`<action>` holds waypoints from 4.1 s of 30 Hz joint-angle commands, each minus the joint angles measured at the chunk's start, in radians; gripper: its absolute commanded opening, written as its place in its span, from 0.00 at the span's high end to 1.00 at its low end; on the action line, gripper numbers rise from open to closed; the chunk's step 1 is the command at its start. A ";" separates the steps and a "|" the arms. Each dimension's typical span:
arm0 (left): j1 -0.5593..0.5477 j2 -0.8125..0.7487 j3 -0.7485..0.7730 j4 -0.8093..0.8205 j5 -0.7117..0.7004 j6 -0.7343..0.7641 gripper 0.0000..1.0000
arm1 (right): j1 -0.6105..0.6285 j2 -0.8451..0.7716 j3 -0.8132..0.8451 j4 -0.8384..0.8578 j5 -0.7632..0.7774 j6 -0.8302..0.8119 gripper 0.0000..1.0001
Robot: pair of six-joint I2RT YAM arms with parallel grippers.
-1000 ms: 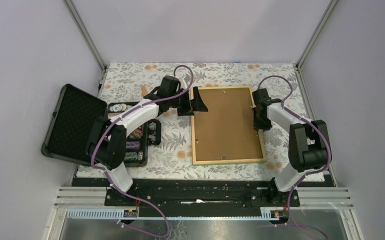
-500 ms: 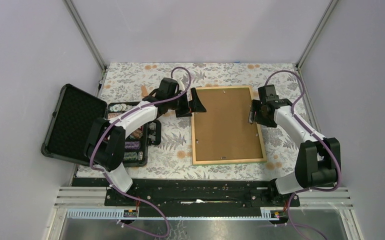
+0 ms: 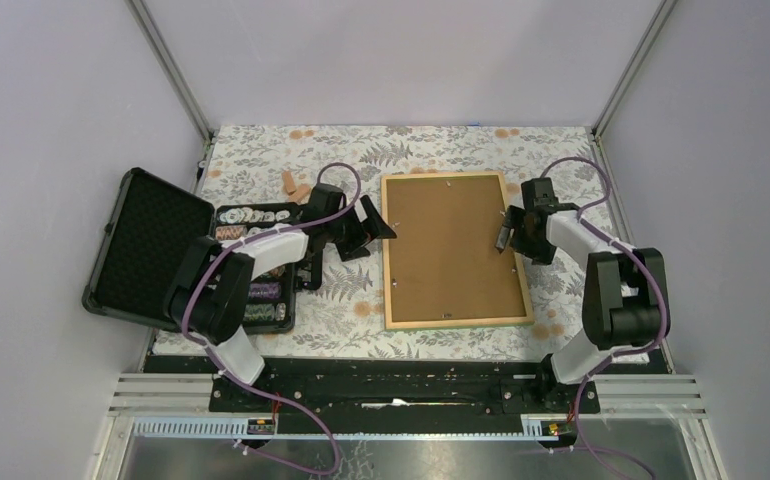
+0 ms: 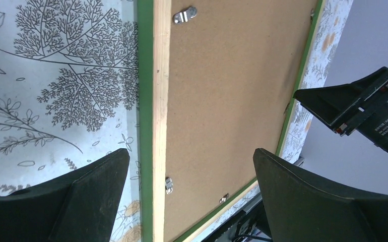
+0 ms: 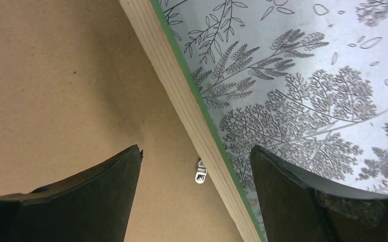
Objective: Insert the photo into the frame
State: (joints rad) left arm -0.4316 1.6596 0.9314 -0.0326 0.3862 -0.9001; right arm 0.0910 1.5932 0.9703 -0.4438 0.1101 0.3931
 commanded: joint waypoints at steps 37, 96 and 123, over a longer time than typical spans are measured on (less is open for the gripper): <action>-0.543 0.000 0.336 -0.200 -0.111 0.312 0.01 | 0.008 0.167 0.559 -0.275 0.088 -0.088 0.00; -0.095 0.034 0.366 -0.177 -0.021 0.347 0.01 | -0.111 -0.004 -0.135 0.101 -0.201 -0.335 0.71; 0.086 0.136 0.189 -0.178 0.188 0.234 0.01 | -0.110 0.104 -0.024 -0.016 -0.351 -0.058 0.22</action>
State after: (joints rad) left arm -0.3214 1.8851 1.1625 -0.1871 0.3931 -0.6300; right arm -0.0357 1.6596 0.9398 -0.3908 -0.1402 0.2699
